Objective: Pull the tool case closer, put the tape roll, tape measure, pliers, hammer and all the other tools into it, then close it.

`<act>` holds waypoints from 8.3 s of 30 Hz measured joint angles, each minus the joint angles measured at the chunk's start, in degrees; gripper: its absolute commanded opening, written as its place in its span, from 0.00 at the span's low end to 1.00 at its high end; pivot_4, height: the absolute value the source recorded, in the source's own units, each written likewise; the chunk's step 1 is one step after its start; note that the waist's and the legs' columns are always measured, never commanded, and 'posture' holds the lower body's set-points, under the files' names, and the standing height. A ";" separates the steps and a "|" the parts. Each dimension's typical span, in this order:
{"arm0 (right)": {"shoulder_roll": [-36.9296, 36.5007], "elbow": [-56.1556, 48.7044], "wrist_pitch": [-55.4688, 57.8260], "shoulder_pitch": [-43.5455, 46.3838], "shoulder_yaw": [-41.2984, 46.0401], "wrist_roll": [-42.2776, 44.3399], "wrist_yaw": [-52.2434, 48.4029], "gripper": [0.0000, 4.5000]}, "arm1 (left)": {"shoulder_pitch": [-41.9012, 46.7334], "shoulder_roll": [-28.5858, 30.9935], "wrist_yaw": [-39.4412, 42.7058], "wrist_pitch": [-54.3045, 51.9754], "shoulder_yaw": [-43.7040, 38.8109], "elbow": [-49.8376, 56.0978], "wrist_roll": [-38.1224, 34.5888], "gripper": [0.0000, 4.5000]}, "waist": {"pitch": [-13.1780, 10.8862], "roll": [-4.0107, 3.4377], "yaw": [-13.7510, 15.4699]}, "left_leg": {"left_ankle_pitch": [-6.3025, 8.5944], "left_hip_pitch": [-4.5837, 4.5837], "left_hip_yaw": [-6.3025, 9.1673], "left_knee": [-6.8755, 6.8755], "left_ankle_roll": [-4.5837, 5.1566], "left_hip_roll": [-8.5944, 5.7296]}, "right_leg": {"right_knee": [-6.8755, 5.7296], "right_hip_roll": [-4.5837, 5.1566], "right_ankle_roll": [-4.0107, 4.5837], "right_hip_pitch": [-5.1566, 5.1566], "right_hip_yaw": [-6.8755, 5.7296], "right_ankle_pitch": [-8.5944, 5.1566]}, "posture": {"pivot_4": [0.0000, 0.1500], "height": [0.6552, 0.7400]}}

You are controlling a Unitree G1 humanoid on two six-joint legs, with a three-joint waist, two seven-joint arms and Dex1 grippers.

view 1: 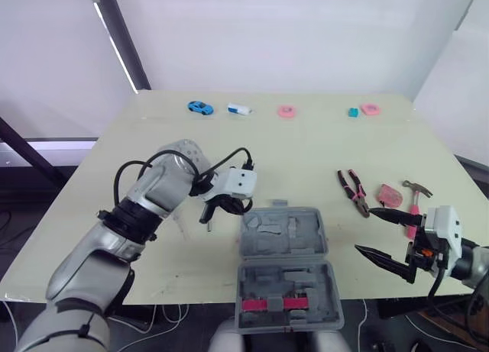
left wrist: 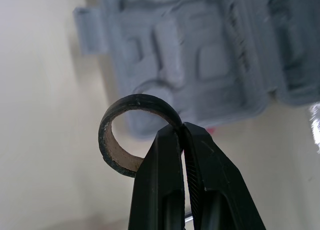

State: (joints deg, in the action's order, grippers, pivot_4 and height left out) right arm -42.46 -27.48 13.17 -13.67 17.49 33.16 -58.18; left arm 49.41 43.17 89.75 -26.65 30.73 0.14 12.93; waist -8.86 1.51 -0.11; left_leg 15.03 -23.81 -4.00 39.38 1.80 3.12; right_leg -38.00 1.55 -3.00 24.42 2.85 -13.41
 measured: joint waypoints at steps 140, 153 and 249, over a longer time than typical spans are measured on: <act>3.42 -0.58 -2.49 -1.85 -0.19 -1.71 4.56 1.00 | -15.19 -7.04 -12.04 -0.41 -21.05 -11.18 -18.70 0.59 | 0.06 -0.10 0.02 | 0.00 0.04 0.00 0.04 0.00 0.05 | -0.05 -0.03 0.02 0.00 0.03 0.01 | 1.00 1.00; 3.96 3.69 -2.44 1.31 -3.41 -1.55 2.37 1.00 | -22.05 -13.24 -25.45 15.55 -23.30 -17.90 -19.01 0.47 | 0.08 -0.10 0.90 | 0.00 0.09 -0.04 0.05 0.00 0.02 | -0.01 -0.03 0.01 -0.08 0.05 0.01 | 1.00 1.00; 8.78 31.57 12.46 24.05 -7.35 -18.60 28.33 1.00 | -55.02 -2.20 -32.24 3.80 -43.36 24.74 -51.23 0.99 | 0.16 -0.22 -0.63 | 0.07 0.94 -0.28 -0.74 0.06 0.00 | 0.38 0.24 0.27 -0.55 0.27 -0.18 | 1.00 1.00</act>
State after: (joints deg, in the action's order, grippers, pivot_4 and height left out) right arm -33.68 4.09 25.63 10.37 10.14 14.56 -29.85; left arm -5.61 40.96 57.51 -22.84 -12.63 24.88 -38.30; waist -8.70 1.29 -0.74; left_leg 15.10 -22.87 -4.28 38.65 1.86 3.12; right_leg -37.62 1.79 -2.73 23.87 3.12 -13.59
